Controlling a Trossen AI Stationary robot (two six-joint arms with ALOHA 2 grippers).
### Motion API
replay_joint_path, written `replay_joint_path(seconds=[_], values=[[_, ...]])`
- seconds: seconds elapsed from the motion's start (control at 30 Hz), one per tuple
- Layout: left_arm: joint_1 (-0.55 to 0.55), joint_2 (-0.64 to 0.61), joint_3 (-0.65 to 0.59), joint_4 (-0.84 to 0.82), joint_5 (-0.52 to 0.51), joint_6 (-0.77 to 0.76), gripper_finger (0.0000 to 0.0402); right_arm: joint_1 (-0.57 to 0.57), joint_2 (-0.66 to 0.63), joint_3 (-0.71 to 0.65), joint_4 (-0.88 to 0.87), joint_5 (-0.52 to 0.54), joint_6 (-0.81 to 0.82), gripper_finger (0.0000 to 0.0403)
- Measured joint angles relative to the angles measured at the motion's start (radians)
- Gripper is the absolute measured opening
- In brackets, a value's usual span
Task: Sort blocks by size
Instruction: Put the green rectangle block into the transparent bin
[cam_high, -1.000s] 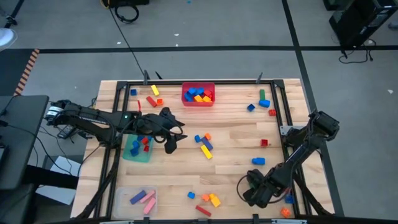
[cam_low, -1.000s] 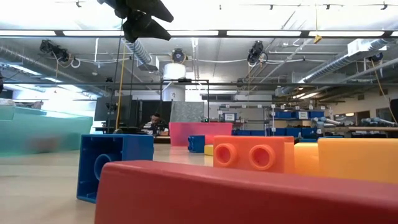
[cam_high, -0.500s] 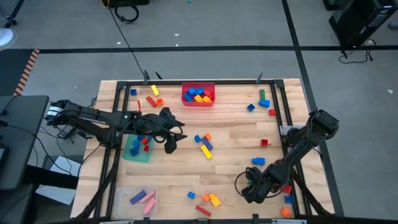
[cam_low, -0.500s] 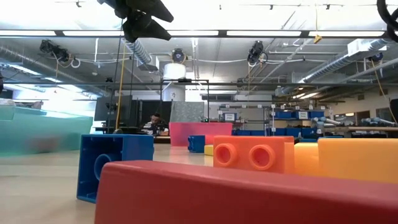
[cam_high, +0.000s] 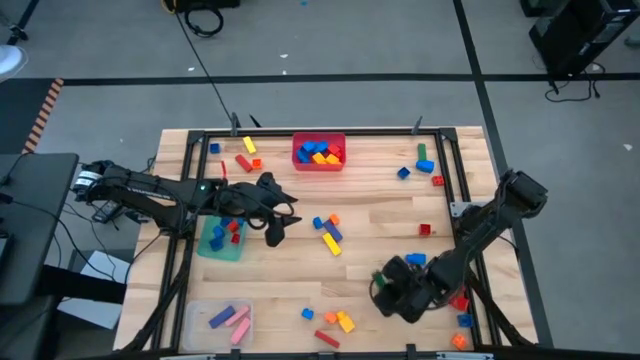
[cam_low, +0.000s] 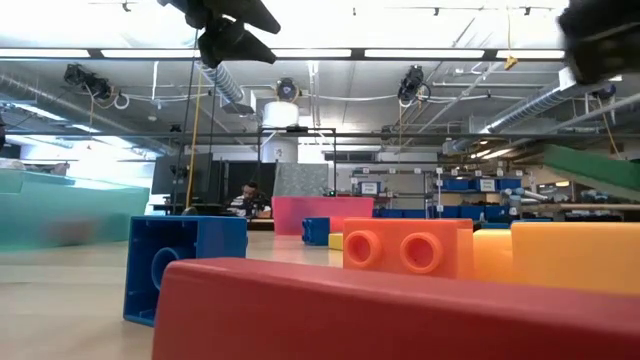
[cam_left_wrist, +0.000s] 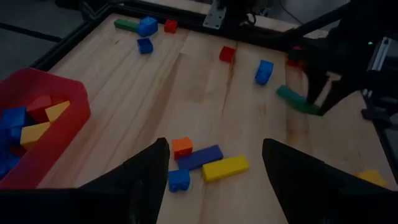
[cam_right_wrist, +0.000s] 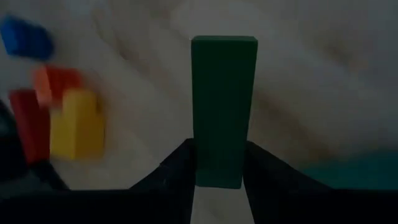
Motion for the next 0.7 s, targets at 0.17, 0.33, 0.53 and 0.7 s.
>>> replay_joint_path(seconds=[0.17, 0.33, 0.53, 0.7], values=[[0.000, 0.002, 0.000, 0.065, -0.001, 0.000, 0.0266, -0.079, -0.069, 0.000, -0.076, 0.147, -0.137, 0.0119], [0.000, 0.002, 0.000, 0.152, -0.003, 0.016, 0.0266, -0.181, -0.145, 0.000, -0.078, 0.266, -0.396, 0.0120], [0.000, 0.002, 0.000, 0.235, -0.003, 0.110, 0.0266, -0.306, -0.249, 0.001, 0.076, 0.307, -0.772, 0.0122], [0.000, 0.002, 0.000, 0.314, -0.003, 0.124, 0.0266, -0.377, -0.311, 0.001, 0.327, 0.268, -1.065, 0.0122]])
